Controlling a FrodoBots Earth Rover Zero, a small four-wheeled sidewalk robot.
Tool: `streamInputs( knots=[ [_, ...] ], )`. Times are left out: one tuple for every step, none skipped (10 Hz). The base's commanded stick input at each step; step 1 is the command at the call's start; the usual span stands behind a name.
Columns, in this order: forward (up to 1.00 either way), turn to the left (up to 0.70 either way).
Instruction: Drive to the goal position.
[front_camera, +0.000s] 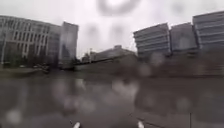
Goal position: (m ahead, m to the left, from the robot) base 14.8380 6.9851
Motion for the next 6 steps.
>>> streamInputs(
  knots=[
    [0.7,0.14],
    [0.7,0.14],
    [0.7,0.14],
    [0.7,0.14],
    [0.7,0.14],
    [0.7,0.14]
  ],
)
